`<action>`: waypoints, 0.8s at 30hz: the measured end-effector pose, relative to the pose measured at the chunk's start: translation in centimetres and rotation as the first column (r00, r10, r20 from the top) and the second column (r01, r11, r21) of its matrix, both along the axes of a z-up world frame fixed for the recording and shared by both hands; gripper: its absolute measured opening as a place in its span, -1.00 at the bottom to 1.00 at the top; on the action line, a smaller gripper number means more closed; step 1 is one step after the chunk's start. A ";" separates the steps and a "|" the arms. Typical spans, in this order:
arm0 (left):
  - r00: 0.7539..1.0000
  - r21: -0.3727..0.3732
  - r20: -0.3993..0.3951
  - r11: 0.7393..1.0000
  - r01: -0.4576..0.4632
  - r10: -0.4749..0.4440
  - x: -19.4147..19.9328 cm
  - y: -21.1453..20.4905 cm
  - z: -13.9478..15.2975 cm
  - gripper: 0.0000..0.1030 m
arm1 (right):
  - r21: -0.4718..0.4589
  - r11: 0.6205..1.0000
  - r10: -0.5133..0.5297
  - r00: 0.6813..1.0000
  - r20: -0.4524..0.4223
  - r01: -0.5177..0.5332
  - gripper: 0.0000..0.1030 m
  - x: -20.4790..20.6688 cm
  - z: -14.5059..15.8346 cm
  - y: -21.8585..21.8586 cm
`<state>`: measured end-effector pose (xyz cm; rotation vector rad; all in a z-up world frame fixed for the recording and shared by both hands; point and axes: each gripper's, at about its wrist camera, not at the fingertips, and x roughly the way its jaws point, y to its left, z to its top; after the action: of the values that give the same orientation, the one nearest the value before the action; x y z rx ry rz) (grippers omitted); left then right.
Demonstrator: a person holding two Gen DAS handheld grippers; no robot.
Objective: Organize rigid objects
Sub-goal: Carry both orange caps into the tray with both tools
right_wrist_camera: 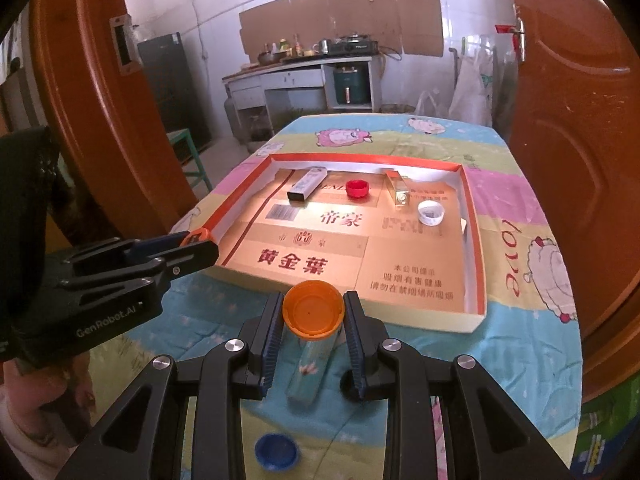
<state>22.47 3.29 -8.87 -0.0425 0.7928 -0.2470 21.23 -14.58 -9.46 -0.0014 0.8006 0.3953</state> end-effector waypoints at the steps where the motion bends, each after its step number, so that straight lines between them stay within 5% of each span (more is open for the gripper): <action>1: 1.000 0.001 -0.004 1.000 -0.002 0.002 0.3 0.0 -0.1 -0.40 | 0.002 1.000 0.002 1.000 -0.003 -0.002 -0.41 0.5 0.0 0.0; 24: 0.997 0.032 -0.051 0.998 -0.054 0.056 7.4 0.4 -1.7 -0.40 | 0.018 0.999 0.046 0.999 -0.021 -0.046 -0.41 8.9 -1.6 0.9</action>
<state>29.91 3.73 -10.53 -0.0417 0.8453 -0.1819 30.15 -13.69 -11.04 0.0010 0.8191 0.4465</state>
